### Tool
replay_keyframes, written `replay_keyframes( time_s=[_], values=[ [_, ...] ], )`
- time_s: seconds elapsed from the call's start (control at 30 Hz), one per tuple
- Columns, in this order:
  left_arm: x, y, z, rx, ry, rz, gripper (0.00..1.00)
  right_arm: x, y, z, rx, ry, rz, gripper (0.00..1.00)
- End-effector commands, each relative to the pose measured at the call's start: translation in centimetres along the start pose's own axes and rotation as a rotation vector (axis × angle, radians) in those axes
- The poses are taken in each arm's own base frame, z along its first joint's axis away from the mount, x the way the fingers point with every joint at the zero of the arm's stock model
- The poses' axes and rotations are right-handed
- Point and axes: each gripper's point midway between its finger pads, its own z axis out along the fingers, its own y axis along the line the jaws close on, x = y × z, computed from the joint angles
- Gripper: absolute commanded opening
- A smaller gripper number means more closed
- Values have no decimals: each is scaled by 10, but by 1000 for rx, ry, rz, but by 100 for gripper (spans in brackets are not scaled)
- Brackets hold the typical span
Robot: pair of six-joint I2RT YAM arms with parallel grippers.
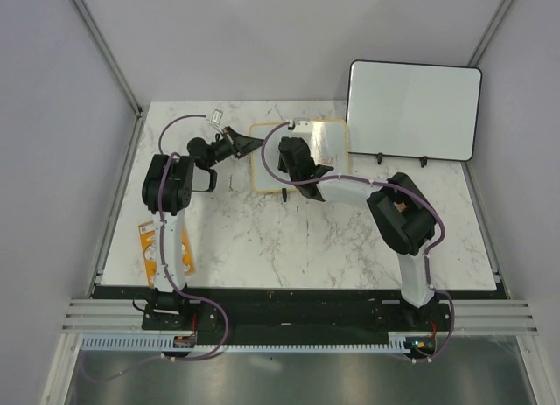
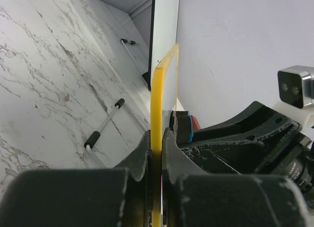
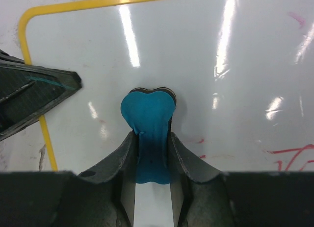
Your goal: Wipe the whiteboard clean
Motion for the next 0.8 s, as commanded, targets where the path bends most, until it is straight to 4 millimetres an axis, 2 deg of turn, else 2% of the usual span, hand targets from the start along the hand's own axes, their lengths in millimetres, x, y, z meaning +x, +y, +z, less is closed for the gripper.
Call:
replay_keyframes(
  time_s=[0.0, 0.23, 0.4, 0.57, 0.67, 0.77],
  values=[
    [21, -41, -2, 201, 76, 347, 2, 102, -138, -13, 353, 308, -185, 0],
    [20, -40, -3, 198, 75, 345, 2, 108, -163, -22, 432, 305, -133, 0],
    [21, -40, -3, 198, 76, 345, 2, 109, -189, -25, 485, 312, -82, 0],
    [20, -40, -3, 199, 76, 346, 2, 92, -207, -23, 507, 282, -33, 0],
    [21, -40, -3, 200, 78, 347, 2, 84, -209, -19, 502, 270, -24, 0],
    [20, -40, -4, 200, 77, 348, 2, 78, -197, -12, 443, 266, -33, 0]
  ],
)
